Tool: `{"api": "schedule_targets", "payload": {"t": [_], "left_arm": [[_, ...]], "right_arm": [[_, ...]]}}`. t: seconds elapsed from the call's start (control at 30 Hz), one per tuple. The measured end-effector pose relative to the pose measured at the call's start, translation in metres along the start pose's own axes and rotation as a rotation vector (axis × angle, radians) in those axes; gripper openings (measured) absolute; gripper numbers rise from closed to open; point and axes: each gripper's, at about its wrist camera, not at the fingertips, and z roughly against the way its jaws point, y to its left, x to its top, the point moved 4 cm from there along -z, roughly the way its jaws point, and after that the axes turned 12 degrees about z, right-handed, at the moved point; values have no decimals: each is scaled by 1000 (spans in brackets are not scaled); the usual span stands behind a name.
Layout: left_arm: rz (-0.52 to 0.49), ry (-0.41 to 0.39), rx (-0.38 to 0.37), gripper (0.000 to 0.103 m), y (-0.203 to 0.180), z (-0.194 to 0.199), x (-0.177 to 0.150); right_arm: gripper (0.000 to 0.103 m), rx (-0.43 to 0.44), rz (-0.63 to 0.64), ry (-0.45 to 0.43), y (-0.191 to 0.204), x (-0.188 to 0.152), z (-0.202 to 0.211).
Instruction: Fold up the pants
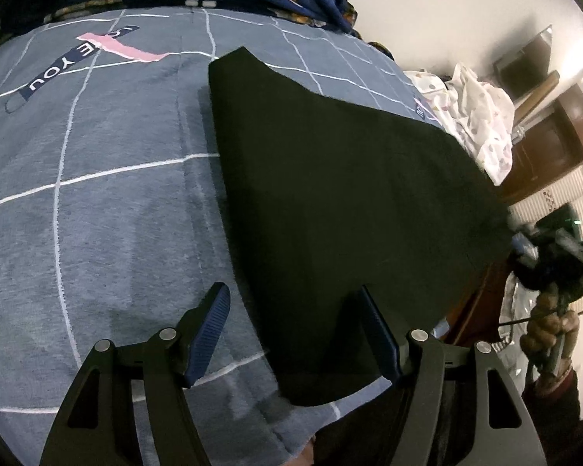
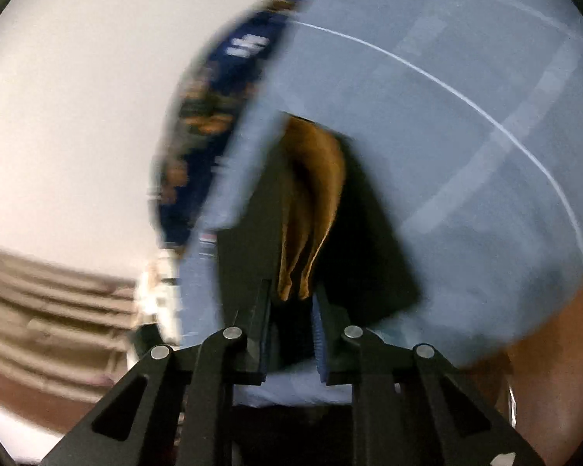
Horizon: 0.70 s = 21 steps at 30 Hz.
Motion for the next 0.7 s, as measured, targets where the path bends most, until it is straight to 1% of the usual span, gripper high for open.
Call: {"api": "schedule_targets", "payload": {"t": [0.03, 0.07, 0.13, 0.2, 0.27, 0.3, 0.37, 0.4, 0.47, 0.53, 0.57, 0.63, 0.7], "left_arm": [[4, -1, 1, 68, 1, 0, 0], [8, -1, 0, 68, 1, 0, 0], [10, 0, -1, 68, 1, 0, 0], [-1, -3, 5, 69, 0, 0, -1], [-10, -2, 8, 69, 0, -1, -1], [-9, -2, 7, 69, -1, -2, -1], [-6, -3, 2, 69, -3, -3, 1], [-4, -3, -1, 69, -3, -2, 1], [-2, -12, -7, 69, -4, 0, 4], [0, -23, -18, 69, -3, 2, 6], [3, -23, -23, 69, -3, 2, 7], [4, -22, -25, 69, -2, 1, 9], [1, -23, -29, 69, -1, 0, 10]], "right_arm": [[17, -19, 48, -2, 0, 3, 0], [17, -45, 59, 9, -9, 3, -2], [17, -79, -96, 52, -53, -9, -8], [17, -88, -159, 88, -74, -22, -12], [17, -69, -184, 97, -76, -25, -12], [17, -67, -175, 98, -73, -24, -11], [17, -83, -157, 108, -69, -23, -12], [17, -78, -169, 110, -68, -22, -13], [17, -18, -222, 95, -65, -23, -11], [17, -45, -206, 110, -62, -24, -11], [17, -53, -219, 118, -65, -25, -13], [17, -43, -293, 133, -82, -33, -17], [16, 1, -362, 128, -92, -37, -18]]}}
